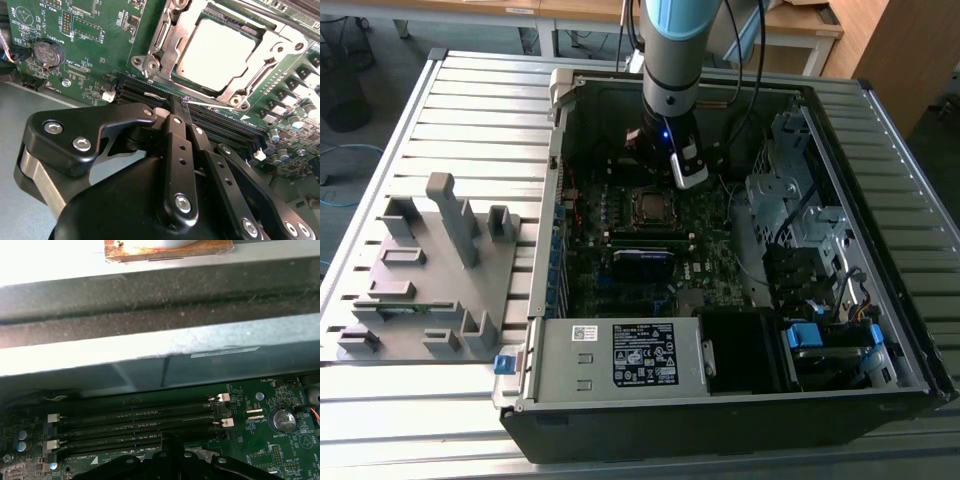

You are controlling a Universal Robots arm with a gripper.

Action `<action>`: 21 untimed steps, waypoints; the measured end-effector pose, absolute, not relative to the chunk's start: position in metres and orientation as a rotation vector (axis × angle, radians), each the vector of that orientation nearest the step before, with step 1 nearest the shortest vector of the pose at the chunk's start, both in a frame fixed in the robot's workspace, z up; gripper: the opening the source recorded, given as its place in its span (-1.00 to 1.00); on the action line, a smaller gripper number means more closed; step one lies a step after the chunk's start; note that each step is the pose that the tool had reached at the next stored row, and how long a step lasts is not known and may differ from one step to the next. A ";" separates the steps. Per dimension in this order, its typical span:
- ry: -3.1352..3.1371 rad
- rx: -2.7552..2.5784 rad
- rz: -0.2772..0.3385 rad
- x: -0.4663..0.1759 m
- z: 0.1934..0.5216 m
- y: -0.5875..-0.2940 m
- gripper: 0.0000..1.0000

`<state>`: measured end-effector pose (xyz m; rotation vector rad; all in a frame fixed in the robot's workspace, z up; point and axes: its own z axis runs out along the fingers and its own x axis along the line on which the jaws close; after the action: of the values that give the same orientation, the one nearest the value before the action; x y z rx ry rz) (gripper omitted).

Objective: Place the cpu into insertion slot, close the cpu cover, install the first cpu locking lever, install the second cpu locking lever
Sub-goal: 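Install the first cpu locking lever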

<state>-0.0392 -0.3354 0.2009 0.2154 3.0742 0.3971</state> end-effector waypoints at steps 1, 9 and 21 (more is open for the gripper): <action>3.072 0.215 0.397 -0.039 0.201 -0.335 -0.80; 3.060 0.209 0.397 -0.039 0.200 -0.335 -0.80; 3.050 0.206 0.397 -0.039 0.200 -0.335 -0.80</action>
<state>-0.0393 -0.3355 0.2001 0.2063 3.0504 0.3967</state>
